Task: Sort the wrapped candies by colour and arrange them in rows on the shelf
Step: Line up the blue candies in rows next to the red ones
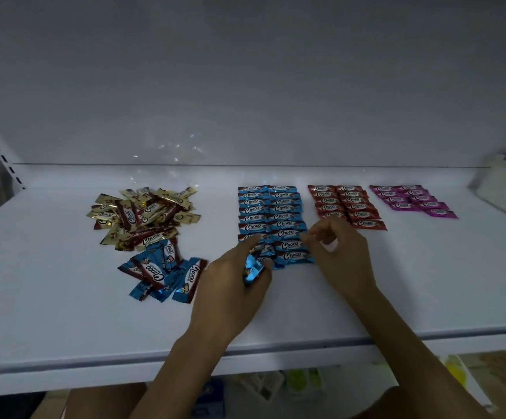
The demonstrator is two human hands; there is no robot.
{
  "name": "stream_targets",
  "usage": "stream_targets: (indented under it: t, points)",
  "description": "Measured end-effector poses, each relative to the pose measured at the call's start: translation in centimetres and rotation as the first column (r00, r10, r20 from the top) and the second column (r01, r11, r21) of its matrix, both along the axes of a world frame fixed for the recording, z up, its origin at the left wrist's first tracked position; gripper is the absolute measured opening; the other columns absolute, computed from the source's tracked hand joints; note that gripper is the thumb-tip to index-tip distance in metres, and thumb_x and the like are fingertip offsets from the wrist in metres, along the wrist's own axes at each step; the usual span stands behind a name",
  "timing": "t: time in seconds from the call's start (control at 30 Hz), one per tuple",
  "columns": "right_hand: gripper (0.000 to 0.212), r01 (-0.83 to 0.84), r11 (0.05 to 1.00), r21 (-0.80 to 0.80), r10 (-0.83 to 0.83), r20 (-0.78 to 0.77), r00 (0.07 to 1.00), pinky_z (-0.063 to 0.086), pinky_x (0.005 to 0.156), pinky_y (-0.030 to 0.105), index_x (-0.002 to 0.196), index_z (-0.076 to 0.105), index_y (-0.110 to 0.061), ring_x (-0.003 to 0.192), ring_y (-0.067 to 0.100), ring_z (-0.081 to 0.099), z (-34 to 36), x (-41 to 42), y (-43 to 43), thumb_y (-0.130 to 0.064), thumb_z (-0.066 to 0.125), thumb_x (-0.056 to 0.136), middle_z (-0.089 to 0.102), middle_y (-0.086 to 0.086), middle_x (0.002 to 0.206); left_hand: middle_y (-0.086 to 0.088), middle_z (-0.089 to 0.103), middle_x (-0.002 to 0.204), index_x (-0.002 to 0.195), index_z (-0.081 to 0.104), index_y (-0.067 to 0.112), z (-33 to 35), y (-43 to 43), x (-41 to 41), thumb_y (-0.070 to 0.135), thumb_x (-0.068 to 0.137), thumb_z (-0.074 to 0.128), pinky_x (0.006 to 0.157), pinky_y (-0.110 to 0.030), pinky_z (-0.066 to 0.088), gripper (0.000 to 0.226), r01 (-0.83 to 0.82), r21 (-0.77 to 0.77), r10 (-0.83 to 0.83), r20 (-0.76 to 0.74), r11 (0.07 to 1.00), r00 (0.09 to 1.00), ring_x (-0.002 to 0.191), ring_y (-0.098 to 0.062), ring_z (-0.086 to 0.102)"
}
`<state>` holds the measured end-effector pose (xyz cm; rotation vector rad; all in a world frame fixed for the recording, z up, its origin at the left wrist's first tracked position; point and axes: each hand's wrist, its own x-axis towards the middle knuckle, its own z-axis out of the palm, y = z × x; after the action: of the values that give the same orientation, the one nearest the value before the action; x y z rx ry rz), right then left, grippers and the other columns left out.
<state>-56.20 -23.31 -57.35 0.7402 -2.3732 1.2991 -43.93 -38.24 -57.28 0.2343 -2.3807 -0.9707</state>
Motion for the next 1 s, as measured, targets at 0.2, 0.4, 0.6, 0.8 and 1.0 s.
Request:
stream_targets:
  t: [0.2,0.4,0.6,0.8,1.0]
  points:
    - [0.018,-0.403,0.861,-0.31,0.506,0.455,0.733,0.045,0.054,0.014,0.102,0.065,-0.021,0.06,-0.004,0.058,3.1,5.2,-2.2,-0.024,0.062,0.084,0.066,-0.011,0.071,-0.007,0.056,0.058,0.131,0.048,0.033,1.8,-1.0,0.5,0.01,0.1,0.037,0.039,-0.016,0.031,0.041,0.216,0.871,-0.302,-0.083,0.44,0.95,0.042,-0.007,0.044]
    - [0.02,-0.29,0.846,-0.447,0.493,0.453,0.743,0.042,0.052,0.019,0.07,0.06,-0.01,0.052,0.008,0.051,1.8,6.3,-2.9,-0.027,0.063,0.081,0.059,-0.002,0.057,0.003,0.06,0.076,0.123,0.053,0.021,1.9,-0.6,1.2,0.005,0.102,0.035,0.047,-0.01,0.035,0.032,0.255,0.707,-0.353,-0.008,0.66,0.936,0.058,-0.001,0.057]
    - [0.026,-0.12,0.799,-0.589,0.476,0.498,0.724,0.038,0.048,0.027,0.073,0.061,-0.005,0.047,0.012,0.049,1.4,5.9,-2.2,-0.031,0.062,0.078,0.059,0.003,0.056,0.0,0.064,0.068,0.09,0.062,0.015,1.5,-1.0,0.9,0.006,0.094,0.053,0.046,-0.009,0.034,0.013,0.296,0.627,-0.313,-0.087,0.721,0.946,0.044,0.002,0.047]
    - [0.023,-0.159,0.762,-0.627,0.521,0.448,0.727,0.041,0.046,0.026,0.087,0.062,-0.008,0.046,0.013,0.052,1.3,6.1,-2.0,-0.03,0.058,0.079,0.063,0.004,0.06,0.01,0.067,0.069,0.08,0.066,0.023,0.8,-1.3,0.8,0.009,0.091,0.059,0.048,-0.015,0.039,0.019,0.26,0.587,-0.244,-0.108,0.767,0.964,0.051,-0.002,0.051]
    - [0.015,-0.198,0.75,-0.632,0.509,0.36,0.782,0.051,0.054,0.024,0.085,0.064,-0.01,0.057,0.015,0.062,1.1,6.2,-1.9,-0.022,0.061,0.077,0.069,0.003,0.069,0.013,0.072,0.089,0.097,0.067,0.024,0.9,-1.2,1.0,0.002,0.089,0.061,0.069,-0.013,0.049,0.023,0.208,0.478,-0.157,-0.146,0.853,0.977,0.08,-0.002,0.066]
